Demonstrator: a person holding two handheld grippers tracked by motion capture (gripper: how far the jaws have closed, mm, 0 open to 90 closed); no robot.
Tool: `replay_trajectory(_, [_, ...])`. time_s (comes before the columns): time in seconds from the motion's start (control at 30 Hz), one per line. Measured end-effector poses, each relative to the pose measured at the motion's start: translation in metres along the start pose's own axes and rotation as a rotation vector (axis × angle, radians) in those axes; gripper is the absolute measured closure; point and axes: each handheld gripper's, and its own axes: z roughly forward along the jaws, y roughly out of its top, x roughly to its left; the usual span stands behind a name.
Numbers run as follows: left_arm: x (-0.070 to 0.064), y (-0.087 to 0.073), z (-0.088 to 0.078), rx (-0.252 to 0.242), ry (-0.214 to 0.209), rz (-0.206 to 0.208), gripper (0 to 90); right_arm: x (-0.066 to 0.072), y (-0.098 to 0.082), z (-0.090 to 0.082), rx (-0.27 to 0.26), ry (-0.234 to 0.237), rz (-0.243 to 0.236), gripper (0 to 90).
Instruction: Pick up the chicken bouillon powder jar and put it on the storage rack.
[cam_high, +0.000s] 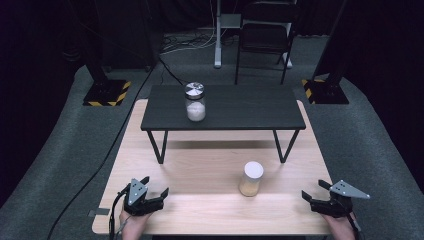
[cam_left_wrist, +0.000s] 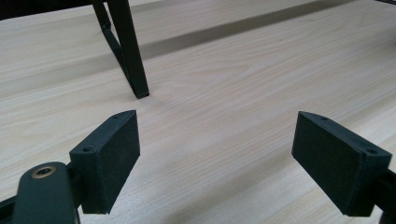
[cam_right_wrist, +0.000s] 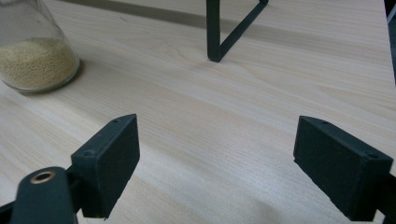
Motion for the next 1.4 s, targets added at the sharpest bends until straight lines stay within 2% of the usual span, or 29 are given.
replay_trajectory(0.33, [0.000, 0.001, 0.001, 0.006, 0.000, 0.002, 14.9, 0.000, -0.001, -0.002, -0.003, 0.004, 0.005, 13.6])
replay_trajectory(0.5, [-0.001, 0.001, 0.000, 0.008, 0.001, 0.004, 14.9, 0.001, -0.002, -0.003, -0.016, 0.012, 0.000, 13.3])
replay_trajectory(0.57, [-0.001, 0.002, 0.001, 0.011, -0.001, 0.004, 14.9, 0.002, -0.004, -0.007, -0.045, 0.025, -0.014, 13.2])
replay_trajectory(0.7, [-0.003, 0.002, 0.001, 0.011, 0.004, 0.011, 15.0, 0.003, -0.003, -0.006, -0.054, 0.042, -0.017, 12.7])
replay_trajectory(0.77, [-0.004, 0.003, 0.001, 0.014, 0.004, 0.017, 15.0, 0.003, -0.001, -0.007, -0.067, 0.077, -0.016, 11.6])
replay_trajectory(0.83, [-0.004, 0.003, 0.001, 0.015, 0.004, 0.017, 14.9, 0.004, -0.001, -0.007, -0.077, 0.087, -0.021, 10.9])
replay_trajectory(0.87, [-0.004, 0.003, 0.001, 0.015, 0.003, 0.017, 14.9, 0.004, 0.002, -0.006, -0.094, 0.118, -0.020, 9.9])
replay_trajectory(0.93, [-0.004, 0.003, 0.001, 0.015, 0.005, 0.016, 14.9, 0.007, 0.006, -0.006, -0.111, 0.148, -0.039, 9.0])
replay_trajectory(0.97, [-0.004, 0.003, 0.001, 0.015, 0.005, 0.016, 14.9, 0.007, 0.006, -0.006, -0.111, 0.148, -0.039, 9.0])
replay_trajectory(1.07, [-0.004, 0.003, 0.001, 0.015, 0.005, 0.017, 14.9, 0.016, 0.018, -0.001, -0.127, 0.204, -0.088, 8.7])
replay_trajectory(1.13, [-0.004, 0.003, 0.001, 0.014, 0.005, 0.017, 14.9, 0.019, 0.024, 0.003, -0.131, 0.234, -0.103, 8.4])
replay_trajectory(1.17, [-0.004, 0.003, 0.001, 0.014, 0.005, 0.017, 14.9, 0.019, 0.024, 0.003, -0.131, 0.234, -0.103, 8.4])
replay_trajectory(1.2, [-0.004, 0.002, 0.001, 0.014, 0.006, 0.016, 14.9, 0.021, 0.029, 0.009, -0.131, 0.264, -0.109, 8.3])
replay_trajectory(1.4, [-0.004, 0.003, 0.001, 0.013, 0.003, 0.014, 14.9, 0.030, 0.044, 0.022, -0.121, 0.299, -0.132, 8.2])
